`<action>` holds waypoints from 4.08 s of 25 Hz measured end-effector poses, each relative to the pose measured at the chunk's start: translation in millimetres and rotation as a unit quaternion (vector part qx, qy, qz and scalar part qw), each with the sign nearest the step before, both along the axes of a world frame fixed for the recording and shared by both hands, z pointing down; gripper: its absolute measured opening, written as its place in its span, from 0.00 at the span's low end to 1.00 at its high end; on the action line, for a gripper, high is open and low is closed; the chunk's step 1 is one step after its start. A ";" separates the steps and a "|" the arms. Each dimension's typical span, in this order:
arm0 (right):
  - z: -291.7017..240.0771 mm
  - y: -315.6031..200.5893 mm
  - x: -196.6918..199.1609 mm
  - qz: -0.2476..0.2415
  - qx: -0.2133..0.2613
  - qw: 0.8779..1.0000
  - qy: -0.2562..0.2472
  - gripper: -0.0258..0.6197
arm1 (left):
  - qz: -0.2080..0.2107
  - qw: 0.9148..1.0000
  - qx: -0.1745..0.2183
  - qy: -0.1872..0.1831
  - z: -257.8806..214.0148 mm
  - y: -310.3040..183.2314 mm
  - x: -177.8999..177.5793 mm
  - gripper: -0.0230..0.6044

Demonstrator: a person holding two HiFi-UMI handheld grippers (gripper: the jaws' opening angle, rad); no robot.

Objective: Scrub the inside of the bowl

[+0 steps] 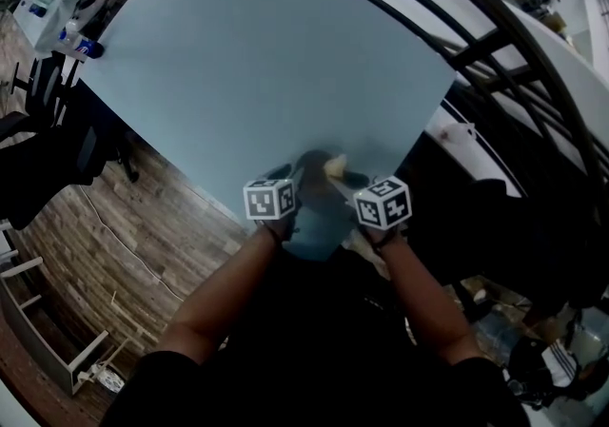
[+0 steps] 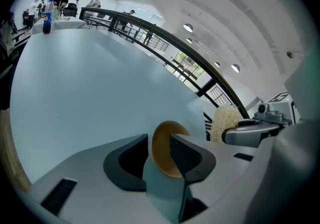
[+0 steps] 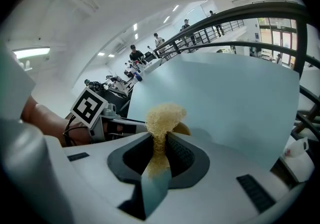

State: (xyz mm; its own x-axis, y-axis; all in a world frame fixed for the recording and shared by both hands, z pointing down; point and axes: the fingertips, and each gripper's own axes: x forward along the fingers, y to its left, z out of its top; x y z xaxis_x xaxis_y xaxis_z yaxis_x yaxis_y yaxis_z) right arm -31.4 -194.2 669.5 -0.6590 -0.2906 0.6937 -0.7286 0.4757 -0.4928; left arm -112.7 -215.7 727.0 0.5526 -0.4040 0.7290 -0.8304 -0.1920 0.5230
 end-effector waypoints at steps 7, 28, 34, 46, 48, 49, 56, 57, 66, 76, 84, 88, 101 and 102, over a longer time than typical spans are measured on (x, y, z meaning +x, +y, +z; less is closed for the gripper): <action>-27.7 18.2 13.4 -0.017 0.028 0.999 -0.023 0.16 | -0.034 0.998 0.043 -0.012 -34.1 18.9 -4.4 0.23; -146.9 82.9 66.3 -0.112 0.154 0.979 -0.070 0.16 | 0.024 0.962 0.266 0.063 -233.6 107.9 82.9 0.03; -161.4 90.4 64.7 -0.088 0.165 0.980 -0.070 0.16 | 0.037 0.957 0.279 0.065 -246.0 119.8 58.9 0.03; -160.3 176.4 19.3 -0.053 0.152 0.985 -0.063 0.16 | 0.062 0.960 0.265 0.070 -235.9 218.6 -12.1 0.03; -159.7 197.8 7.0 -0.041 0.150 0.986 -0.066 0.16 | 0.047 0.964 0.248 0.084 -228.8 240.0 -33.4 0.03; -159.4 207.5 0.8 -0.037 0.150 0.986 -0.068 0.16 | 0.044 0.964 0.247 0.088 -226.9 249.1 -41.8 0.03; -159.2 263.4 -14.9 -0.020 0.152 0.986 -0.070 0.16 | 0.072 0.958 0.258 0.100 -231.3 294.0 -49.5 0.03; -161.2 270.7 -13.9 -0.019 0.154 0.985 -0.070 0.16 | 0.074 0.957 0.261 0.102 -235.2 299.6 -47.9 0.03; -176.6 334.4 25.2 -0.034 0.158 0.983 -0.090 0.16 | 0.070 0.949 0.295 0.082 -267.1 351.5 -4.7 0.03; -195.8 438.7 88.6 -0.071 0.178 0.976 -0.105 0.15 | 0.036 0.954 0.285 0.080 -259.2 456.9 81.0 0.03; -201.8 505.6 109.8 -0.090 0.189 0.971 -0.115 0.15 | 0.047 0.954 0.293 0.047 -250.6 518.7 107.8 0.03; -203.3 526.8 104.1 -0.095 0.193 0.968 -0.128 0.15 | 0.045 0.951 0.302 0.050 -260.6 541.1 106.4 0.03; -221.1 558.3 67.9 -0.082 0.220 0.965 -0.117 0.15 | 0.072 0.938 0.332 0.070 -288.3 573.7 91.6 0.03; -220.7 560.3 63.2 -0.084 0.222 0.965 -0.114 0.15 | 0.071 0.938 0.333 0.070 -289.0 574.6 88.6 0.03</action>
State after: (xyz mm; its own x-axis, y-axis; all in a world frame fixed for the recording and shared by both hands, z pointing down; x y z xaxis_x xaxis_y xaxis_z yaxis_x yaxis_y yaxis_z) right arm 31.8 366.1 448.8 -0.8438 -0.4008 0.3568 -0.5190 0.7786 -0.3528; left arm -24.2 359.0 438.0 0.7071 -0.6583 0.2580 -0.7036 -0.6187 0.3495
